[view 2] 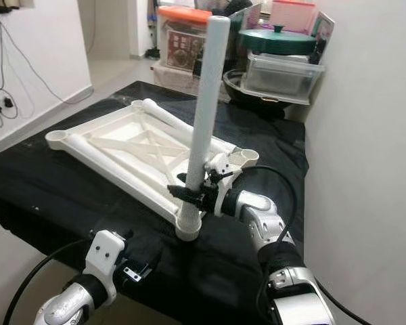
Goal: Building children table
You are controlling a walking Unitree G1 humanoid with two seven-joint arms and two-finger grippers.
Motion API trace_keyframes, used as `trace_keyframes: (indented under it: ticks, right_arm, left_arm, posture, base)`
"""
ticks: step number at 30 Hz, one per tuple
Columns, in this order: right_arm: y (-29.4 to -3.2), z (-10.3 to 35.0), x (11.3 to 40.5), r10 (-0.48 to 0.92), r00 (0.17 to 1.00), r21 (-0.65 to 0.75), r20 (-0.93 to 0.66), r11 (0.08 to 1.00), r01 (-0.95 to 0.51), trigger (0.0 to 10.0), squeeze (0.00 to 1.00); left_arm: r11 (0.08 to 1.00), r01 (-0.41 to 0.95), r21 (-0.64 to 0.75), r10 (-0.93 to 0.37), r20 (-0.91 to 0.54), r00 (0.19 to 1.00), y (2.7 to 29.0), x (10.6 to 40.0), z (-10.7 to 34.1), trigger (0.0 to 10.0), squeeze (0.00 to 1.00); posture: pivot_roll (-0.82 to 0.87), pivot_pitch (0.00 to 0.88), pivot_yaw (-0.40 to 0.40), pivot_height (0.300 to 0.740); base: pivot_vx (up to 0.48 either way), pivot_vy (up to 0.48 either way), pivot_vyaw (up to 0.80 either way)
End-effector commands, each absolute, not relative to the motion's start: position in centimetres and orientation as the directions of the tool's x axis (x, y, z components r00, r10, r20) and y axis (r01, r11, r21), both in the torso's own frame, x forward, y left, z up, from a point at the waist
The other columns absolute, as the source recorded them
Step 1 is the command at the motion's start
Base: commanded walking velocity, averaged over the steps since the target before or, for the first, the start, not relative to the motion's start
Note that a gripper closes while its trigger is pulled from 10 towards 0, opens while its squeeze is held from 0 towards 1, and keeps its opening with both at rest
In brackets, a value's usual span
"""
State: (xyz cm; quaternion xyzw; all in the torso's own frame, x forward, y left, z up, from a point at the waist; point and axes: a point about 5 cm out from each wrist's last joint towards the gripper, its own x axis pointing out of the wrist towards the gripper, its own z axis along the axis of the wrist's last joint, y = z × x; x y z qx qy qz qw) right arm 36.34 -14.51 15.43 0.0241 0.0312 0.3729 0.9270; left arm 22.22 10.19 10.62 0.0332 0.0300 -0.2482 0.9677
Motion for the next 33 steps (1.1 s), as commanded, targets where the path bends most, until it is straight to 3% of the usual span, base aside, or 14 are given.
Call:
trace_keyframes:
  ticks: [1,4,6,7,10,14,15,18,19,22,23,27,29,33]
  right_arm:
    - [-17.1,14.3,37.1,0.411,0.908,0.087,-0.083,0.91,-0.405,0.0,0.0]
    - [-19.4,13.8,37.0,0.042,0.996,0.066,-0.076,0.997,-0.037,0.0,0.0]
    - [-19.4,13.8,37.0,0.042,0.996,0.066,-0.076,0.997,-0.037,0.0,0.0]
    - [-20.2,13.6,36.5,-0.113,0.991,0.058,-0.069,0.991,0.117,0.0,0.0]
    - [-20.7,13.4,35.7,-0.254,0.965,0.064,-0.069,0.964,0.259,0.0,0.0]
    - [-18.3,12.6,34.0,-0.423,0.897,0.133,-0.13,0.889,0.439,0.0,0.0]
    - [-17.4,12.6,34.3,-0.38,0.917,0.152,-0.122,0.906,0.396,10.0,0.0]
    - [-16.4,12.8,34.7,-0.328,0.939,0.168,-0.104,0.925,0.342,10.0,0.0]
    - [-15.8,13.3,35.0,-0.267,0.962,0.192,-0.049,0.943,0.271,10.0,1.0]
    - [-15.0,14.5,35.5,-0.17,0.984,0.202,0.057,0.967,0.156,10.0,1.0]
    - [-14.7,14.8,35.6,-0.102,0.991,0.22,0.084,0.972,0.082,10.0,0.0]
    - [-14.1,15.3,35.8,0.064,0.99,0.267,0.129,0.959,-0.097,10.0,0.0]
    - [-14.5,15.8,35.6,0.412,0.898,0.304,0.152,0.845,-0.439,10.0,0.0]
    - [-14.8,15.8,35.5,0.489,0.86,0.308,0.146,0.804,-0.509,10.0,0.0]
  left_arm:
    - [0.872,0.488,0.041,-0.483,-0.095,0.87,10.1,22.1,10.2,10.0,0.0]
    - [0.872,0.489,0.039,-0.484,-0.095,0.87,10.1,22.1,10.1,10.0,0.0]
    - [0.872,0.489,0.039,-0.484,-0.095,0.87,10.1,22.1,10.1,10.0,0.0]
    - [0.872,0.489,0.038,-0.484,-0.095,0.87,10.1,22.1,10.1,10.0,0.0]
    - [0.871,0.489,0.038,-0.484,-0.095,0.87,10.1,22.1,10.1,10.0,0.0]
    - [0.872,0.487,0.041,-0.482,-0.095,0.871,10.1,22.0,10.1,10.0,0.0]
    - [0.872,0.488,0.041,-0.482,-0.096,0.871,10.1,22.0,10.1,10.0,0.0]
    - [0.872,0.488,0.041,-0.483,-0.096,0.87,10.1,22.0,10.1,10.0,0.0]
    - [0.871,0.489,0.041,-0.484,-0.096,0.87,10.1,22.0,10.0,10.0,0.0]
    - [0.872,0.488,0.039,-0.483,-0.096,0.87,10.1,22.0,10.0,10.0,0.0]
    - [0.872,0.488,0.039,-0.483,-0.096,0.87,10.0,22.0,10.0,10.0,0.0]
    - [0.872,0.489,0.039,-0.483,-0.096,0.87,10.0,22.0,10.0,10.0,0.0]
    - [0.872,0.489,0.039,-0.484,-0.095,0.87,10.0,22.0,10.1,10.0,0.0]
    - [0.871,0.489,0.038,-0.484,-0.095,0.87,10.0,22.0,10.1,10.0,0.0]
  posture:
    - [0.22,0.0,-0.093,0.74]
    - [0.21,0.0,-0.094,0.74]
    - [0.21,0.0,-0.094,0.74]
    - [0.21,0.0,-0.097,0.74]
    - [0.21,0.0,-0.097,0.74]
    - [0.22,0.0,-0.101,0.74]
    - [0.22,0.0,-0.102,0.74]
    - [0.22,0.0,-0.102,0.74]
    - [0.22,0.0,-0.1,0.74]
    - [0.22,0.0,-0.104,0.74]
    - [0.22,0.0,-0.104,0.74]
    - [0.22,0.0,-0.102,0.74]
    - [0.22,0.0,-0.101,0.74]
    - [0.22,0.0,-0.1,0.74]
  base:
    - [0.0,0.0,0.0]
    - [0.0,0.0,0.0]
    - [0.0,0.0,0.0]
    - [0.0,0.0,0.0]
    - [0.0,0.0,0.0]
    - [0.0,0.0,0.0]
    - [0.0,0.0,0.0]
    - [0.0,0.0,0.0]
    - [0.0,0.0,0.0]
    - [0.0,0.0,0.0]
    - [0.0,0.0,0.0]
    - [0.0,0.0,0.0]
    - [0.0,0.0,0.0]
    - [0.0,0.0,0.0]
